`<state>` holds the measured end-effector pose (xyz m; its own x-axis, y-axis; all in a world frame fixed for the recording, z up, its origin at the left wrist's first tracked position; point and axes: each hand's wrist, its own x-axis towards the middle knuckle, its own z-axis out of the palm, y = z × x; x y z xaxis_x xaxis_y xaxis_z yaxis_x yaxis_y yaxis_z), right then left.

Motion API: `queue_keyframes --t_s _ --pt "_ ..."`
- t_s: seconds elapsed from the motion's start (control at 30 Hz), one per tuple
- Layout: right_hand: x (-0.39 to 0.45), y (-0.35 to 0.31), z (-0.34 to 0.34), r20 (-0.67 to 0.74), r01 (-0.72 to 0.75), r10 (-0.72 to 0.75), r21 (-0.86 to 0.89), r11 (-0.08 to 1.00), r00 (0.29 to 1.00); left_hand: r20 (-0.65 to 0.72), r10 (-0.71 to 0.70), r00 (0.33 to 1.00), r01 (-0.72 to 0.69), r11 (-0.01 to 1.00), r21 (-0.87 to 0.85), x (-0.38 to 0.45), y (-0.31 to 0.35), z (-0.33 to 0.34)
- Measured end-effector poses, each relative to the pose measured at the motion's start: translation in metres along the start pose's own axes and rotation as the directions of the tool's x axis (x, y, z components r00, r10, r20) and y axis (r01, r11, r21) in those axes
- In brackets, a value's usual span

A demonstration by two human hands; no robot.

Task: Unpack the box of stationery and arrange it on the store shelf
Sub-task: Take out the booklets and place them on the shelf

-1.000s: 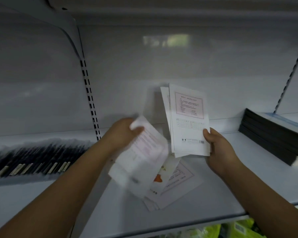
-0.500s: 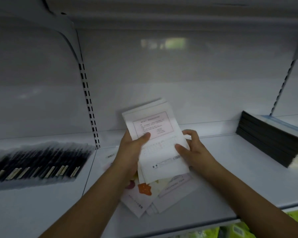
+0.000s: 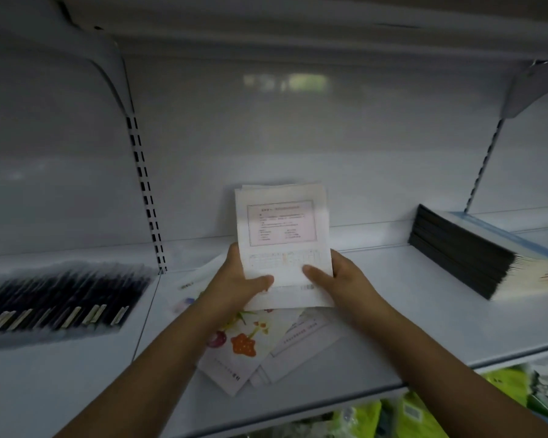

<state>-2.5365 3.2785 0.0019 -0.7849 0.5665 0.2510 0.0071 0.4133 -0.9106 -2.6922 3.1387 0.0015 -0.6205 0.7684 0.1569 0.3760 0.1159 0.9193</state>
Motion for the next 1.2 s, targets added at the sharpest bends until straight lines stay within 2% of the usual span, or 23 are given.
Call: queue_keyframes --t_s 0.07,0.13,0.17,0.23,0.27,0.33,0.4,0.47,0.5,0.57,0.6,0.67,0.7,0.77,0.8,0.83,0.9,0.93,0.97,1.0,1.07,1.13,1.2 --pt "-0.007 -0.01 -0.008 -0.152 0.079 -0.076 0.015 0.997 0.985 -0.012 -0.021 1.0 0.024 0.968 0.251 -0.003 0.001 0.002" --pt "-0.015 -0.018 -0.028 -0.331 0.176 -0.232 -0.189 0.966 0.915 0.074 0.0 0.997 -0.046 0.791 0.611 -0.014 0.002 0.006" --pt "-0.017 -0.021 -0.042 -0.37 0.183 -0.346 -0.408 0.894 0.862 0.152 -0.024 0.988 -0.095 0.683 0.724 -0.02 0.001 0.009" --pt "-0.019 -0.023 -0.069 -0.336 0.059 -0.531 -0.803 0.593 0.778 0.26 -0.118 0.958 -0.156 0.545 0.824 -0.032 0.001 0.015" --pt "-0.02 -0.022 -0.079 -0.291 -0.025 -0.552 -0.898 0.438 0.781 0.283 -0.139 0.949 -0.177 0.51 0.842 -0.034 0.003 0.015" --pt "-0.026 -0.015 -0.082 -0.216 -0.135 -0.425 -0.968 0.212 0.879 0.309 -0.086 0.947 -0.235 0.469 0.852 -0.036 0.006 0.012" --pt "-0.032 0.003 -0.071 -0.113 -0.098 -0.132 -0.989 0.11 0.985 0.344 0.012 0.939 -0.32 0.396 0.86 -0.038 0.013 0.006" --pt "-0.039 0.018 -0.058 -0.052 -0.064 0.077 -0.984 0.167 0.996 0.388 0.051 0.92 -0.386 0.288 0.876 -0.044 0.023 0.002" --pt "-0.04 0.023 -0.054 -0.063 -0.081 0.091 -0.975 0.209 0.994 0.407 0.057 0.912 -0.408 0.24 0.881 -0.047 0.025 0.0" --pt "-0.038 0.026 -0.047 -0.105 -0.088 -0.035 -0.943 0.322 0.994 0.427 0.087 0.9 -0.435 0.208 0.876 -0.051 0.025 -0.003" --pt "-0.035 0.024 -0.042 -0.133 -0.078 -0.103 -0.904 0.42 0.986 0.431 0.13 0.893 -0.45 0.233 0.862 -0.053 0.021 -0.006" --pt "-0.03 0.013 -0.029 -0.181 -0.041 -0.147 -0.754 0.655 0.972 0.417 0.415 0.809 -0.561 0.332 0.758 -0.055 0.013 -0.014" --pt "-0.028 0.005 -0.022 -0.165 -0.012 -0.123 -0.645 0.764 0.979 0.39 0.548 0.74 -0.627 0.354 0.694 -0.055 0.009 -0.018" --pt "-0.026 -0.012 -0.004 -0.042 -0.029 0.011 -0.458 0.888 0.999 0.344 0.679 0.649 -0.714 0.387 0.583 -0.053 0.001 -0.025" --pt "-0.025 -0.016 0.003 0.039 -0.064 0.093 -0.476 0.877 0.995 0.319 0.692 0.648 -0.713 0.403 0.574 -0.051 -0.002 -0.027" --pt "-0.023 -0.017 0.01 0.097 -0.054 0.135 -0.58 0.813 0.986 0.298 0.658 0.692 -0.675 0.442 0.59 -0.049 -0.008 -0.028" --pt "-0.018 -0.011 0.02 0.096 -0.019 0.157 -0.799 0.601 0.983 0.227 0.476 0.85 -0.496 0.575 0.651 -0.051 -0.014 -0.029" --pt "-0.014 -0.009 0.021 0.045 -0.068 0.186 -0.825 0.56 0.982 0.203 0.313 0.928 -0.365 0.649 0.668 -0.053 -0.016 -0.031" --pt "-0.01 -0.011 0.021 -0.01 -0.147 0.234 -0.805 0.574 0.972 0.193 0.131 0.973 -0.228 0.701 0.675 -0.054 -0.02 -0.035" --pt "-0.006 -0.012 0.021 -0.053 -0.229 0.293 -0.762 0.606 0.955 0.204 0.021 0.979 -0.157 0.715 0.681 -0.055 -0.023 -0.04" --pt "-0.002 -0.019 0.019 -0.061 -0.302 0.375 -0.716 0.629 0.925 0.26 0.005 0.965 -0.181 0.73 0.659 -0.056 -0.023 -0.051" --pt "0.003 -0.022 0.016 -0.096 -0.334 0.375 -0.685 0.647 0.922 0.336 0.048 0.94 -0.281 0.666 0.691 -0.06 -0.011 -0.057" --pt "0.008 -0.019 0.012 -0.15 -0.351 0.329 -0.593 0.724 0.932 0.386 0.087 0.918 -0.387 0.398 0.831 -0.058 0.002 -0.06"
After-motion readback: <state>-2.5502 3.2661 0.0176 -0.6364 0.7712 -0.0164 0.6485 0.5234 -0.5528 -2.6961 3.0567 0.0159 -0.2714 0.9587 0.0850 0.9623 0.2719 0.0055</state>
